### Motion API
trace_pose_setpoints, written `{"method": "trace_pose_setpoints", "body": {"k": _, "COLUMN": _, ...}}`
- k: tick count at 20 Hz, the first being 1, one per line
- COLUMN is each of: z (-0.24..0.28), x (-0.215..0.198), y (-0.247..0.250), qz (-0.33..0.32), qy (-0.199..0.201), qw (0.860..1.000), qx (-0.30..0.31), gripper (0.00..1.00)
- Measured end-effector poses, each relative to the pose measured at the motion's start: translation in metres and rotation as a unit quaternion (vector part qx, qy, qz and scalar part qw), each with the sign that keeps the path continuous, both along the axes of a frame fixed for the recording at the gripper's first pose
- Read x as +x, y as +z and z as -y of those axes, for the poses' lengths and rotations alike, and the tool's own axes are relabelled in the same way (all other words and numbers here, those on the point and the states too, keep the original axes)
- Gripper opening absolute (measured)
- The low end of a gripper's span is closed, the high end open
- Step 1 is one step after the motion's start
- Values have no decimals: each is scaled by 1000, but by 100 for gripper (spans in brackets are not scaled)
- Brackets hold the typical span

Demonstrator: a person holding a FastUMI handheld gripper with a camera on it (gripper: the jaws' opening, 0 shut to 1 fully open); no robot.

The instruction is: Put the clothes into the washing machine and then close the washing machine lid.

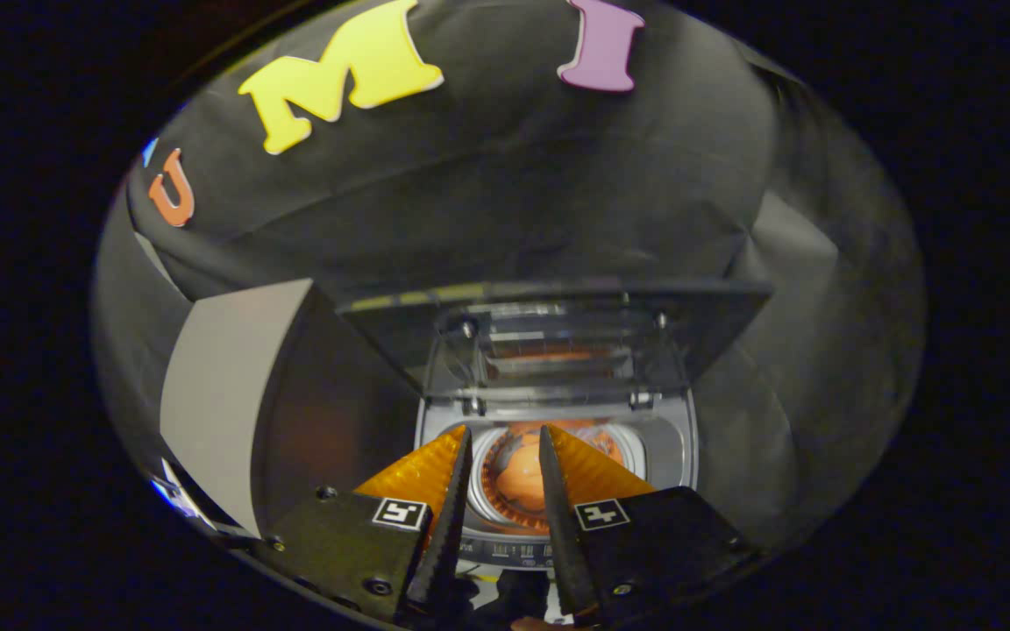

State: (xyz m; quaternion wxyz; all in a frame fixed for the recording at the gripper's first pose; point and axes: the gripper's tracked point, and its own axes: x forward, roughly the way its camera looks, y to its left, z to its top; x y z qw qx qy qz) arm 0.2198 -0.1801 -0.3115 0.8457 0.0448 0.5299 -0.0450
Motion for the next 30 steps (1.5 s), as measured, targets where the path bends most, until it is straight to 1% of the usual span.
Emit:
{"method": "trace_pose_setpoints", "body": {"k": 2, "z": 4, "x": 12, "y": 14, "qz": 20, "qy": 14, "qw": 1000, "qx": -19, "gripper": 48}}
{"method": "trace_pose_setpoints", "body": {"k": 4, "z": -2, "x": 26, "y": 33, "qz": 41, "qy": 26, "qw": 999, "qx": -17, "gripper": 48}}
{"method": "trace_pose_setpoints", "body": {"k": 9, "z": -1, "x": 60, "y": 49, "qz": 56, "qy": 31, "qw": 998, "qx": -22, "gripper": 48}}
{"method": "trace_pose_setpoints", "body": {"k": 12, "z": -1, "x": 77, "y": 44, "qz": 46, "qy": 35, "qw": 998, "qx": -27, "gripper": 48}}
{"method": "trace_pose_setpoints", "body": {"k": 18, "z": 7, "x": 108, "y": 12, "qz": 13, "qy": 24, "qw": 999, "qx": -33, "gripper": 48}}
{"method": "trace_pose_setpoints", "body": {"k": 20, "z": 12, "x": 112, "y": -1, "qz": -1, "qy": 15, "qw": 1000, "qx": -24, "gripper": 48}}
{"method": "trace_pose_setpoints", "body": {"k": 23, "z": 14, "x": 108, "y": -19, "qz": -24, "qy": 2, "qw": 1000, "qx": -8, "gripper": 48}}
{"method": "trace_pose_setpoints", "body": {"k": 26, "z": 14, "x": 106, "y": -22, "qz": -17, "qy": 0, "qw": 1000, "qx": 1, "gripper": 49}}
{"method": "trace_pose_setpoints", "body": {"k": 30, "z": 13, "x": 103, "y": -21, "qz": -6, "qy": 8, "qw": 1000, "qx": 3, "gripper": 49}}
